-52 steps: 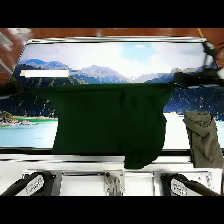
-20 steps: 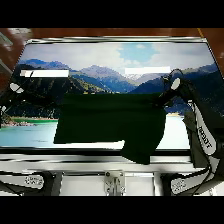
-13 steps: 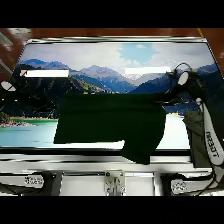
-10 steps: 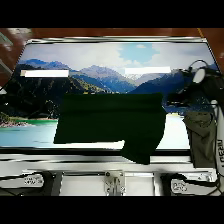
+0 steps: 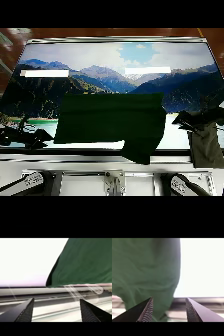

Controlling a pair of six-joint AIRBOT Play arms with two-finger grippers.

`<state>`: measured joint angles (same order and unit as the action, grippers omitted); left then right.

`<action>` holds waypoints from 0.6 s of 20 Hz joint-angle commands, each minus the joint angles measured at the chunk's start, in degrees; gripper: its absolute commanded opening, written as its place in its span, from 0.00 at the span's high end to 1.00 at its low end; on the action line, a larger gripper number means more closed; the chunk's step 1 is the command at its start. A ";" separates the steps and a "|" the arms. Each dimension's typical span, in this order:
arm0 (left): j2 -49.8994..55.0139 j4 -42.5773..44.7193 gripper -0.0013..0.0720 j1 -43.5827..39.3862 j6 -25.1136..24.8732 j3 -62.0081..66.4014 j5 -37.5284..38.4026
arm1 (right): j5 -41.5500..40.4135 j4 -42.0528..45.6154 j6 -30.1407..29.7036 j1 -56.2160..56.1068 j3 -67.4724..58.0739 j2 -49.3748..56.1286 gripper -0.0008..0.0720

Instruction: Fold the shirts.

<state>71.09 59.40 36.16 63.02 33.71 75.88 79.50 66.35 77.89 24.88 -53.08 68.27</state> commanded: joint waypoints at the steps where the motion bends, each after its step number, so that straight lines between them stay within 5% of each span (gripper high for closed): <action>1: -0.46 -2.49 0.10 -0.28 -1.29 -4.70 -5.79 | -4.02 -4.98 -0.48 0.98 3.34 -1.16 0.27; 6: -0.33 -5.31 0.14 -2.40 -1.29 -4.70 -10.29 | -4.37 -4.79 -0.46 1.01 3.34 -1.16 0.27; 9: 0.02 -6.12 0.39 -3.78 -1.31 -4.70 -11.41 | -4.26 -4.81 -0.39 1.01 3.34 -1.16 0.27; 10: 0.28 -6.16 0.41 -4.26 -1.29 -4.70 -11.32 | -4.04 -4.76 -0.37 1.01 3.34 -1.16 0.27; 12: 0.87 -6.67 0.63 -5.62 -2.47 -4.70 -10.25 | -2.89 -4.52 0.35 0.96 3.54 -1.16 0.26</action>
<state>71.42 53.82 32.03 61.54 29.08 65.06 75.48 61.80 77.49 25.87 -49.74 67.16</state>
